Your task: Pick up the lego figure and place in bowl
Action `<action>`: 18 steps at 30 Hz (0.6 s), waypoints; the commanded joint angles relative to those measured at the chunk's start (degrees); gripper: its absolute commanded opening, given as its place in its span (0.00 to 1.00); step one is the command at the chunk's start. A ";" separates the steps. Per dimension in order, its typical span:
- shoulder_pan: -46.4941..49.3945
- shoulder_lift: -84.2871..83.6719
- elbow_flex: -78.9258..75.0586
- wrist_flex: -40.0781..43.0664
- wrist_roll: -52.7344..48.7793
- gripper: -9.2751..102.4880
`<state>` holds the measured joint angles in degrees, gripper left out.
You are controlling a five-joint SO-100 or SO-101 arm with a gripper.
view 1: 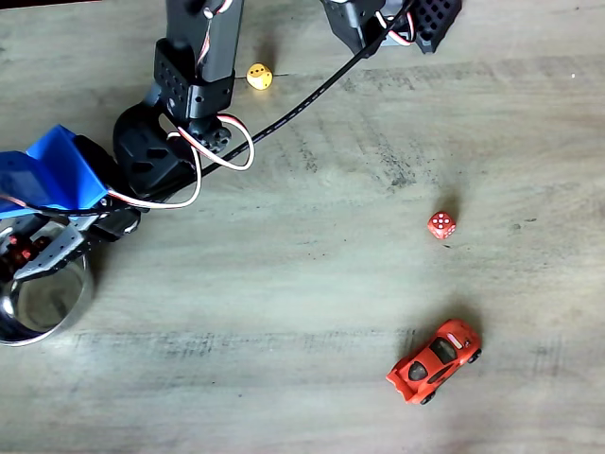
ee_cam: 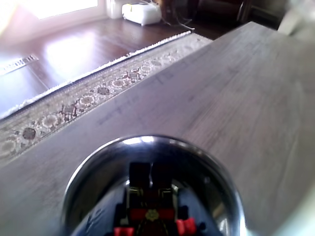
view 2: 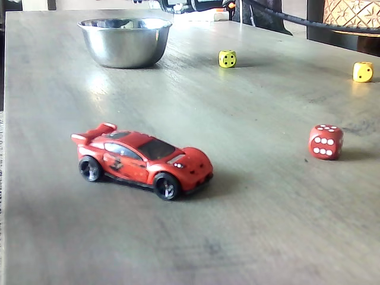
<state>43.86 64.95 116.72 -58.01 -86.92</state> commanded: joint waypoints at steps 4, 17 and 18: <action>0.53 0.53 -2.90 -0.18 0.18 0.21; 0.53 0.97 -3.43 -0.26 0.62 0.24; 0.53 0.97 -3.43 -0.26 0.62 0.24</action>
<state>43.86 64.95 116.54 -58.01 -86.75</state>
